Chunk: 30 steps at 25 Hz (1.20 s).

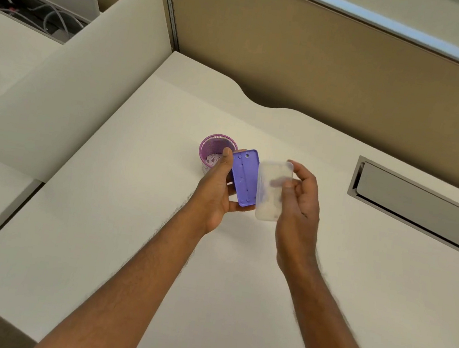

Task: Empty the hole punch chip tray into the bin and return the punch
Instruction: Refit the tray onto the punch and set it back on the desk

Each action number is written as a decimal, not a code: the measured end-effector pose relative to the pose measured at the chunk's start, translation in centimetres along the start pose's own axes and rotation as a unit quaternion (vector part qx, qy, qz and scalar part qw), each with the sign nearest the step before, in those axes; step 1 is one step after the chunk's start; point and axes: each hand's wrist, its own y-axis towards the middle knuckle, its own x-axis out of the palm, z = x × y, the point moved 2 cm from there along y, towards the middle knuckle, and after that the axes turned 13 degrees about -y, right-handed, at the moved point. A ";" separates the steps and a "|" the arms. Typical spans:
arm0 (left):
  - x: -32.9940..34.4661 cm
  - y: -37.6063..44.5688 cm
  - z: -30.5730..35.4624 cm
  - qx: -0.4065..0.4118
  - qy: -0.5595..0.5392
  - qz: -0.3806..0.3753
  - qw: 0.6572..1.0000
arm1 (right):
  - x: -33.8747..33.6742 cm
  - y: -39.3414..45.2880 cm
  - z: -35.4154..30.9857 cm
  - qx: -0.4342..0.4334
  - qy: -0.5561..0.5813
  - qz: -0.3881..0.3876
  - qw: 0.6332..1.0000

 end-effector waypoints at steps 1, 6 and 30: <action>0.3 -0.4 -0.4 -0.003 0.003 -0.007 1.000 | 0.3 0.0 -0.6 -0.006 0.005 -0.003 1.000; 0.9 -2.1 -2.1 -0.027 0.011 -0.044 0.999 | 0.6 -0.3 -0.9 0.015 -0.034 0.009 0.999; 2.9 -4.6 -3.0 0.016 0.118 -0.151 0.981 | -2.0 -0.3 -0.4 0.078 0.062 0.028 0.995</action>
